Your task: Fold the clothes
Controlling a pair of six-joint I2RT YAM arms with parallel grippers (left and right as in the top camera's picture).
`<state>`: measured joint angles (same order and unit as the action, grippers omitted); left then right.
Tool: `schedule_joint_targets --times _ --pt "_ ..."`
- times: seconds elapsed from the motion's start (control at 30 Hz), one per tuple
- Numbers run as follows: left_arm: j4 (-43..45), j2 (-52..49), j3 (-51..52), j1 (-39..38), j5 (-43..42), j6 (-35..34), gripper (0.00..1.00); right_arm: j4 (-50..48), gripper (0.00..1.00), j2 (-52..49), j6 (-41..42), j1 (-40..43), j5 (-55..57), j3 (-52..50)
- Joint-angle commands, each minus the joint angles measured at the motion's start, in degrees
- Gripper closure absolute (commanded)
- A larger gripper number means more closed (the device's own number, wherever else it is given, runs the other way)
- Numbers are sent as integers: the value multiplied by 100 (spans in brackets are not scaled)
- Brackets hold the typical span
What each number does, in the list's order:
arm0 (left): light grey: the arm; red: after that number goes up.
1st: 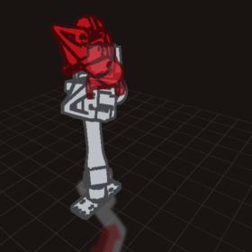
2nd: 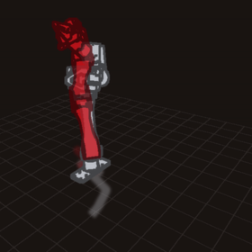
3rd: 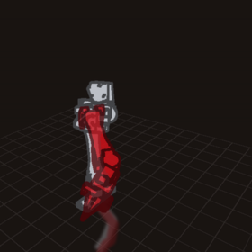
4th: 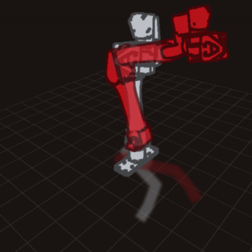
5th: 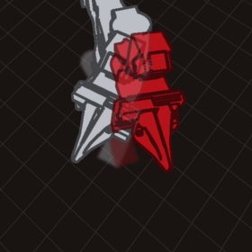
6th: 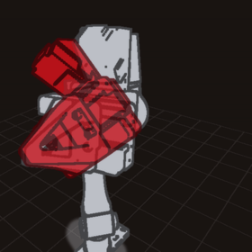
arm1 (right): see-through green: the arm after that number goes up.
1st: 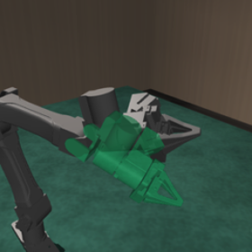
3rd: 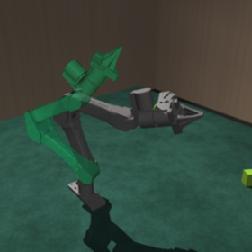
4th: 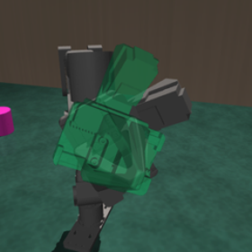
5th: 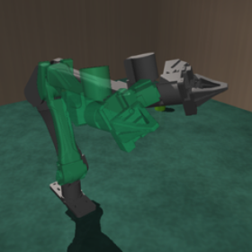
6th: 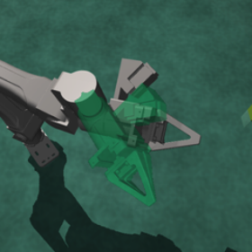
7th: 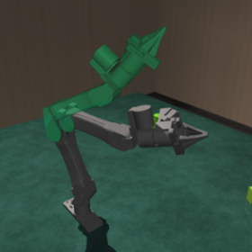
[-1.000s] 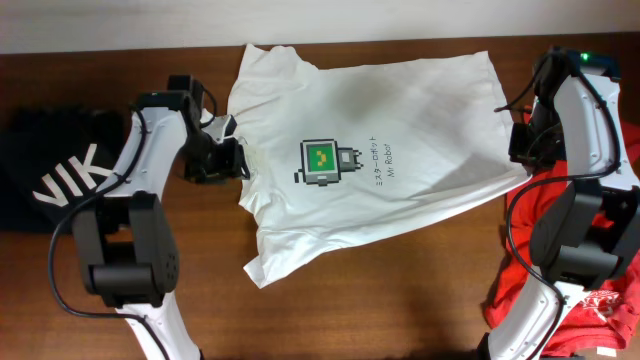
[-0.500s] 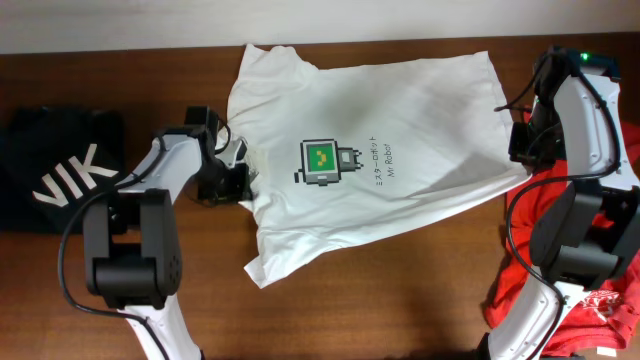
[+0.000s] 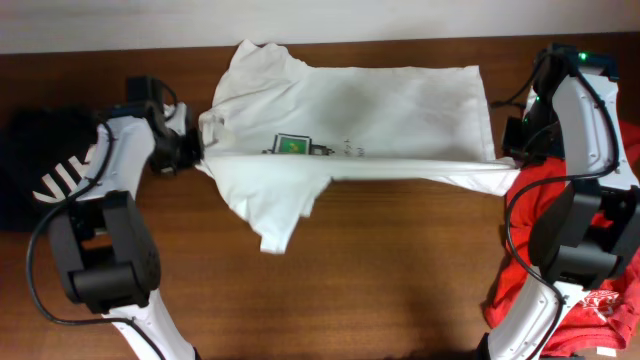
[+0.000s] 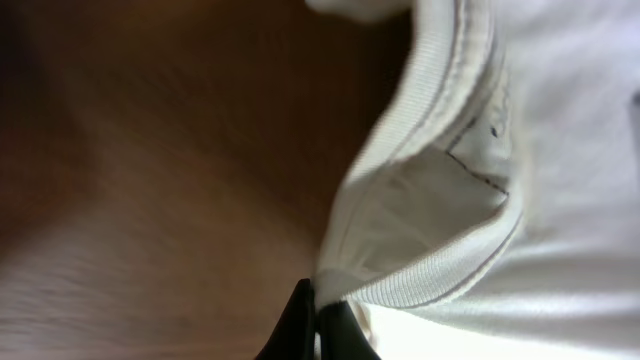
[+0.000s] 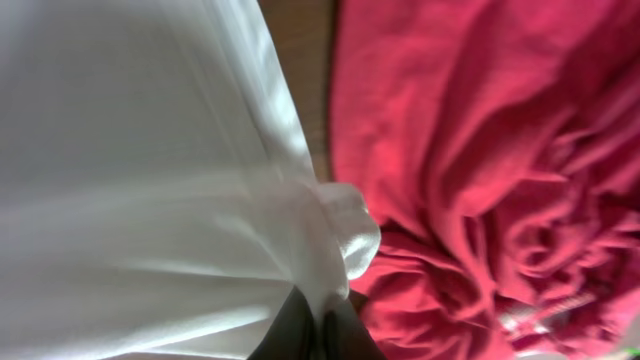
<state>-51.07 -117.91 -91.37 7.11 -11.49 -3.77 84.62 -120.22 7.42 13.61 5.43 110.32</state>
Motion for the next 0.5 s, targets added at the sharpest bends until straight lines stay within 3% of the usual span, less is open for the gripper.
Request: schedule_joint_targets --times 0.0,0.1,0.13,0.17,0.2,0.27,0.4,0.47 --pt "85 -46 -302 72 415 -96 99 -109 95 81 55 -59 -57 -24" --pt "111 -48 -297 66 402 -96 96 -181 94 79 52 -175 -72 -24" --pt "87 -48 -295 55 387 -96 89 -221 93 79 52 -251 -72 -24" --pt "42 -48 -295 46 380 -96 78 -245 91 79 52 -304 -72 -24" --pt "-35 -48 -295 37 380 -96 55 -269 91 79 52 -358 -70 -24" --pt "-352 -48 -295 0 382 -96 35 -319 91 79 50 -485 -68 -24" --pt "-1401 -48 -295 -39 264 -337 32 -348 91 79 52 -570 -46 -26" --pt "-1961 -48 -232 -103 -256 -393 34 -361 91 79 52 -573 -28 -24"
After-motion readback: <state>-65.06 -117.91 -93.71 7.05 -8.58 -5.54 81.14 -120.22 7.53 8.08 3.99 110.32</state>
